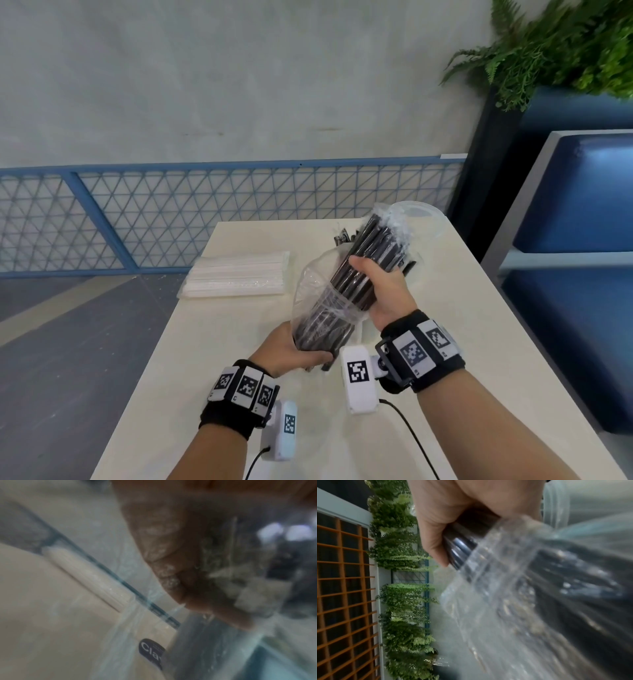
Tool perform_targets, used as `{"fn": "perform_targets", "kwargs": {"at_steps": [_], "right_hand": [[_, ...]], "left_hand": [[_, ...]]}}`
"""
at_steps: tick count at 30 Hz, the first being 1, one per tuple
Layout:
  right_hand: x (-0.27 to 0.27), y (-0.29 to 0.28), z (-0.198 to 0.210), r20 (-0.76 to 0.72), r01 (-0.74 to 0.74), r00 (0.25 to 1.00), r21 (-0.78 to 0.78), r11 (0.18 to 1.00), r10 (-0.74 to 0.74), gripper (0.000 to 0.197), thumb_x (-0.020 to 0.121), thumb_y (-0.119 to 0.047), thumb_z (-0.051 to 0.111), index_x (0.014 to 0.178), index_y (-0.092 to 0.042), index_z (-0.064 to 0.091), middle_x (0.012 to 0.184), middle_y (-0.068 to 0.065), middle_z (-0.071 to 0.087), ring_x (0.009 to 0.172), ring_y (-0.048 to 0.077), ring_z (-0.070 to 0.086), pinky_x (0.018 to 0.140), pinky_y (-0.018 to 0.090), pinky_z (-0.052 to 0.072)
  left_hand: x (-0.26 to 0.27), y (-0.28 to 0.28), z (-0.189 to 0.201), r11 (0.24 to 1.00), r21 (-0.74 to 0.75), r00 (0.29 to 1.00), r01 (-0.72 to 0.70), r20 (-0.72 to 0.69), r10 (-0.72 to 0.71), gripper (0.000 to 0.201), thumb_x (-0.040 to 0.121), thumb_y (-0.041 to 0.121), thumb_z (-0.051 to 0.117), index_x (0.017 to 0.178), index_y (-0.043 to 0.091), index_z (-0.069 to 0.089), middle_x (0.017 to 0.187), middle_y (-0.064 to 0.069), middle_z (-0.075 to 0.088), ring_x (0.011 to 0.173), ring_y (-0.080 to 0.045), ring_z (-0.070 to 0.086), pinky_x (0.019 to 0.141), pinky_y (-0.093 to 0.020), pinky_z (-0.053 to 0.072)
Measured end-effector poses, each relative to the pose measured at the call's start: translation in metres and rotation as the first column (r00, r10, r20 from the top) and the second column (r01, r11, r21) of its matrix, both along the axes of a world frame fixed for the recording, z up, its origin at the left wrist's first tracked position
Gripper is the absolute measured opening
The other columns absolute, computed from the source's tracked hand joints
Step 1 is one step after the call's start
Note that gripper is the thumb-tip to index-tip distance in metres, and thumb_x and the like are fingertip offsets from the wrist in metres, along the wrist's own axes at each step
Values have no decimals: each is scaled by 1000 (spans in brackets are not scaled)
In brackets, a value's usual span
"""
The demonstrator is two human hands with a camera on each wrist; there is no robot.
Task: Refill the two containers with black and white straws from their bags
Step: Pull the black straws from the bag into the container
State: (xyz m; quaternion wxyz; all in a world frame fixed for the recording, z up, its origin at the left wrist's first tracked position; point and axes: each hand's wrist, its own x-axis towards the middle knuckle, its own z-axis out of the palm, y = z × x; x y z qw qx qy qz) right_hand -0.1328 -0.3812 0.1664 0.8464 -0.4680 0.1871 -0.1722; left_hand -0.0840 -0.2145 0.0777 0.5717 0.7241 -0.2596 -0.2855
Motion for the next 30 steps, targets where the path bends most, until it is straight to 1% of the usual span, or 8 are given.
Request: {"fn": "perform_targets", "kwargs": {"at_steps": [2,4,7,12,17,23,26,30], "right_hand": [[1,-5,7,37,38,999,36,999,-40,36,79,-3,65,114,2,59,87,9,64,80,22,64,61,29,56],[2,-13,15,70,76,994,55,996,-80,34,79,-4,64,112,1,58,88,11,63,83,26,63,63,30,58],[0,-28,32,130,123,983,67,990,-131,21,82,-4,61,103,-1,57,78,8,63,69,21,65,61,29,57],[-2,-45,49,228,241,941,71,968,-251,22,82,-3,62,103,-3,56,80,5,62,72,20,63,63,30,56],[-4,-50,66,299,391,885,-58,918,-358,15,79,1,66,79,-12,58,70,0,63,66,16,63,64,30,55],[6,-39,59,308,463,883,-436,772,-355,34,73,-9,73,103,-7,57,88,-1,65,80,10,65,71,22,55],[13,-33,45,288,429,902,-532,730,-321,32,74,-7,73,100,-13,54,86,-11,61,79,0,60,65,5,49],[24,-29,20,211,368,930,-554,747,-301,34,74,-7,74,102,-14,57,86,-13,62,80,-1,60,68,5,48]], "left_hand": [[4,1,-4,1000,-6,1000,-23,-4,23,55,52,28,84,102,26,62,95,0,73,88,-16,69,77,-29,55],[6,5,-8,998,-1,998,-56,-6,56,45,56,25,85,96,22,64,87,4,74,86,-14,70,82,-27,54],[11,15,-17,993,1,993,-117,17,116,20,65,12,80,77,15,64,64,0,70,62,-18,65,67,-31,55],[15,24,-26,971,-29,971,-236,-36,235,18,70,-7,73,73,7,63,57,-4,66,51,-17,61,55,-26,52],[18,26,-31,913,-92,917,-398,-75,392,14,76,-6,67,74,7,61,54,-3,68,46,-11,60,48,-16,45],[15,12,-13,875,-219,903,-431,-107,417,10,78,-5,64,79,5,61,56,-2,68,48,-11,59,48,-15,44],[11,4,-5,864,-268,904,-427,-119,410,13,79,-6,63,80,6,60,56,0,67,50,-11,60,51,-14,45],[8,1,-1,852,-297,902,-432,-120,415,14,77,-4,65,79,9,61,58,0,68,52,-12,61,54,-16,47]]}}
